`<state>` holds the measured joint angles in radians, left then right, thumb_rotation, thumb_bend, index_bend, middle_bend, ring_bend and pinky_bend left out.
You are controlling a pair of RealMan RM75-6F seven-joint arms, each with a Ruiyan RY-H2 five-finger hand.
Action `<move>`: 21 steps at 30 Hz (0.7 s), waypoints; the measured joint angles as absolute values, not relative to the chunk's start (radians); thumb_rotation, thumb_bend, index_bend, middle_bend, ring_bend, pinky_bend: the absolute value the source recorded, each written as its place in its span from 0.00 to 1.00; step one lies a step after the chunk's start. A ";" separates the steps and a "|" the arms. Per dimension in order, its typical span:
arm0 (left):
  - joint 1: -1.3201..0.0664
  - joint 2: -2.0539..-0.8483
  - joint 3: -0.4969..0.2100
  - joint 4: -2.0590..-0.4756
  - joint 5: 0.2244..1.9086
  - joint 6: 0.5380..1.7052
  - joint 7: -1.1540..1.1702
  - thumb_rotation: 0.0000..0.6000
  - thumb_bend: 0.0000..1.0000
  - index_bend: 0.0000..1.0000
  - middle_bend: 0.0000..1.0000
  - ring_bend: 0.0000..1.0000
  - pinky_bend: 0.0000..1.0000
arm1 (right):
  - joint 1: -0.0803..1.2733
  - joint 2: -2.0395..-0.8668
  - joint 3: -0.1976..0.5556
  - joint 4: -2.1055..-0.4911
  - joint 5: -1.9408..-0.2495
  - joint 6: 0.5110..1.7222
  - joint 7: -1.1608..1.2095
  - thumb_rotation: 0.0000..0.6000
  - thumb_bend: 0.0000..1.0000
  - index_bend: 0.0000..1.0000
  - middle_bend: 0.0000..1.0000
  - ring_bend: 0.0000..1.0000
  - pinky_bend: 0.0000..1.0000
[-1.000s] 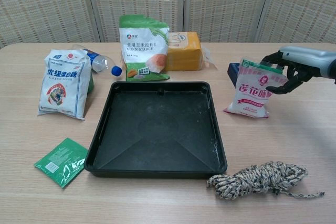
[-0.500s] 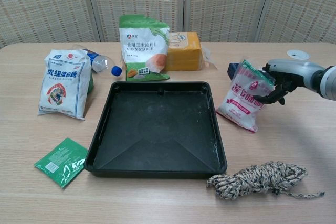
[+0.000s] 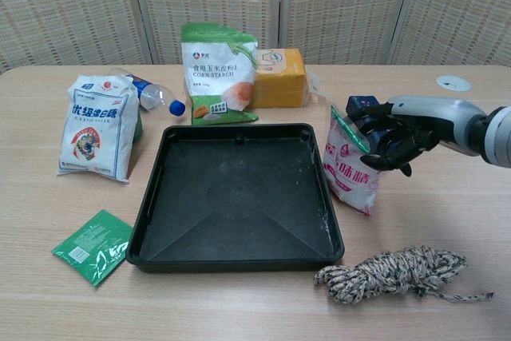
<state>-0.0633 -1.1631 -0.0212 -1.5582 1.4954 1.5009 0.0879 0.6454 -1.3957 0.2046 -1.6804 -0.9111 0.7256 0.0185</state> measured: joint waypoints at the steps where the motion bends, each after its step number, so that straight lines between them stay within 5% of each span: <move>1: -0.063 -1.163 -0.021 -1.557 1.495 1.501 0.087 1.00 0.32 0.07 0.07 0.05 0.00 | 0.647 -1.392 0.197 -1.695 -0.910 0.728 0.014 1.00 0.47 0.03 0.22 0.46 0.63; 21: -0.059 -1.157 -0.023 -1.561 1.500 1.507 0.090 1.00 0.32 0.07 0.07 0.05 0.00 | 0.566 -1.317 0.145 -1.812 -1.153 0.919 0.032 1.00 0.47 0.00 0.14 0.29 0.48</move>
<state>-0.0589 -1.1573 -0.0225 -1.5607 1.4999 1.5070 0.0901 0.5661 -1.3170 0.1454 -1.8116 -1.1531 0.9193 0.0324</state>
